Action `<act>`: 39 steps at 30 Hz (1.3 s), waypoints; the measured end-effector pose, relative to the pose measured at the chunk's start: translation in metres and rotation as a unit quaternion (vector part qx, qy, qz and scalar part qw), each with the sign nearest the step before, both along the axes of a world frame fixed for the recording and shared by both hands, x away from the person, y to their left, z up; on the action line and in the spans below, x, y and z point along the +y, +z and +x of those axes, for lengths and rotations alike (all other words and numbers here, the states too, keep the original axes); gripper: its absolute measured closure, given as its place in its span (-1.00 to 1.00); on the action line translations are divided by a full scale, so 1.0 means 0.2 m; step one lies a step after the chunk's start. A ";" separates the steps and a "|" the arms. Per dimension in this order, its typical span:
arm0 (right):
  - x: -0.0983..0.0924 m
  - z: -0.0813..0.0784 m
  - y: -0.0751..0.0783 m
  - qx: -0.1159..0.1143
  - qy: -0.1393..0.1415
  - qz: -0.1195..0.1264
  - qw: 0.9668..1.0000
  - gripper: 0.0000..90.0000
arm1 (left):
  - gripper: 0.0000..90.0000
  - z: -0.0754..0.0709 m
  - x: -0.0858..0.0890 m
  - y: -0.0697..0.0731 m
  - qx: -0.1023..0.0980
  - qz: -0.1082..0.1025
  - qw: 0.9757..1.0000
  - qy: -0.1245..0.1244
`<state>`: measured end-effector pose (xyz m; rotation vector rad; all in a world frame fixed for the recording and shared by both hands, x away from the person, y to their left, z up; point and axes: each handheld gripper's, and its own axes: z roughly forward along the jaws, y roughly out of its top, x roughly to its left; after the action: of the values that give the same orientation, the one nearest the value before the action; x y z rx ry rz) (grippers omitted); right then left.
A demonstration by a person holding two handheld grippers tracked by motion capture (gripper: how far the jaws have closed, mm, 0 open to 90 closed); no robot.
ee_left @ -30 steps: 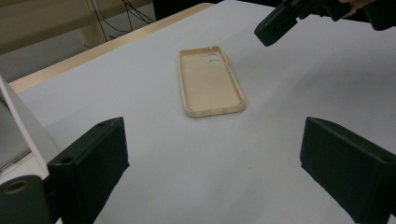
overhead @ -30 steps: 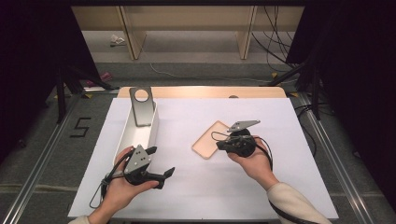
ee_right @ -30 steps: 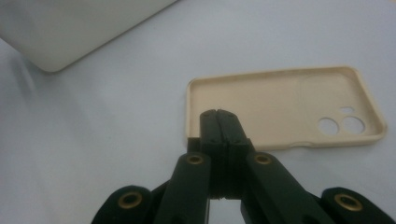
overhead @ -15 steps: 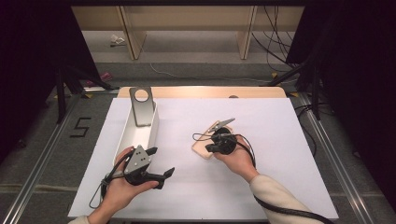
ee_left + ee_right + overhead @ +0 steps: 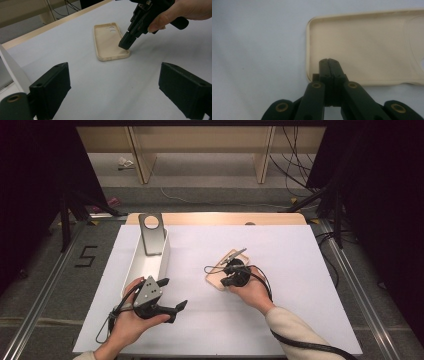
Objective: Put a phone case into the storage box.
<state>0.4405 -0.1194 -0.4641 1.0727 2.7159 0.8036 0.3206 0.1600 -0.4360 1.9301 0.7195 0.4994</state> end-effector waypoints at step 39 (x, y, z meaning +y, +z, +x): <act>-0.27 0.00 0.07 0.001 -0.041 -0.075 0.996 1.00 | -0.77 -0.02 0.01 0.01 -0.002 0.005 1.000 -0.006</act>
<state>0.4400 -0.1739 -0.4491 1.1423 2.6643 0.5751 0.3174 0.1611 -0.4339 1.9408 0.7048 0.4993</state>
